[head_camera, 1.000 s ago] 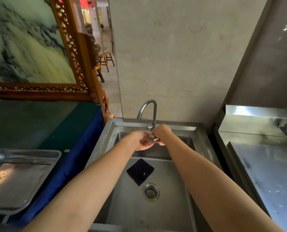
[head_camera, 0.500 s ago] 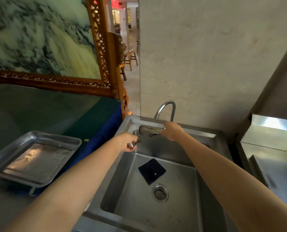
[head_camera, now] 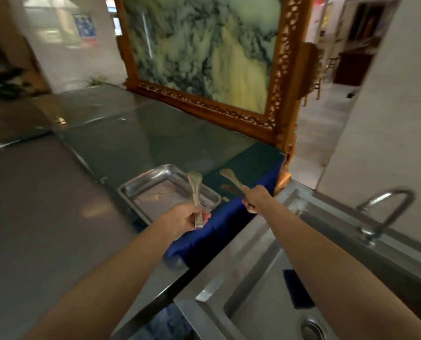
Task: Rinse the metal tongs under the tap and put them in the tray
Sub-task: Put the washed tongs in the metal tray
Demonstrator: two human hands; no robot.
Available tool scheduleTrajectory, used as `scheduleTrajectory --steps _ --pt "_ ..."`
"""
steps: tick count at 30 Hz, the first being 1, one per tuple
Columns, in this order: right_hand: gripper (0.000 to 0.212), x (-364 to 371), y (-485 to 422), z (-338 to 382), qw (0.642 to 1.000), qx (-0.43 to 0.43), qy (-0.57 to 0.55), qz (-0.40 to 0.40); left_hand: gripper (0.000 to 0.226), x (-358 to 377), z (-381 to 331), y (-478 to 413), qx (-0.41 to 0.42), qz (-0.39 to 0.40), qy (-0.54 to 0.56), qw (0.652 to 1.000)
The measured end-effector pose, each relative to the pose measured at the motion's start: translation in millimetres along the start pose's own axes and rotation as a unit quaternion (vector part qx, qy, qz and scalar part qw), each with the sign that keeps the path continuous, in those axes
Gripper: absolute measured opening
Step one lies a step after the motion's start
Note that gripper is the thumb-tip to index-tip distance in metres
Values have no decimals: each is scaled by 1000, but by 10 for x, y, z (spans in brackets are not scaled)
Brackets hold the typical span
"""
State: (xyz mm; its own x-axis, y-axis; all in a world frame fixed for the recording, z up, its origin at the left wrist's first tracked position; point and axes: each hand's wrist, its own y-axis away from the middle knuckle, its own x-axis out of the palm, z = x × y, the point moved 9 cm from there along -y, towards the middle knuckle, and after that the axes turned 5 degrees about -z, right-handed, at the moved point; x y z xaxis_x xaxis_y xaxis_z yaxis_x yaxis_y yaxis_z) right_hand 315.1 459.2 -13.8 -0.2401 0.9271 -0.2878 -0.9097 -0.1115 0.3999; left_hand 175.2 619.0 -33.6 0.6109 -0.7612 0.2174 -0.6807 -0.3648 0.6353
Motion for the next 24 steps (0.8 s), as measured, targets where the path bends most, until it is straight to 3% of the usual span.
scheduleTrajectory --steps 4,11,20,24 --pt "37 740 -203 258 986 -76 142 43 18 -602 -267 -317 -4 -71 27 997" --pt "39 1692 -602 293 901 -187 388 49 31 -1185 -565 -813 7 -144 -18 989" --pt "50 2126 -1008 -115 808 -237 540 22 25 -1485 -511 -1156 13 -142 31 989" --pt "48 2128 -1113 -232 791 -205 575 30 27 -1419 -385 -1269 -20 -115 74 990"
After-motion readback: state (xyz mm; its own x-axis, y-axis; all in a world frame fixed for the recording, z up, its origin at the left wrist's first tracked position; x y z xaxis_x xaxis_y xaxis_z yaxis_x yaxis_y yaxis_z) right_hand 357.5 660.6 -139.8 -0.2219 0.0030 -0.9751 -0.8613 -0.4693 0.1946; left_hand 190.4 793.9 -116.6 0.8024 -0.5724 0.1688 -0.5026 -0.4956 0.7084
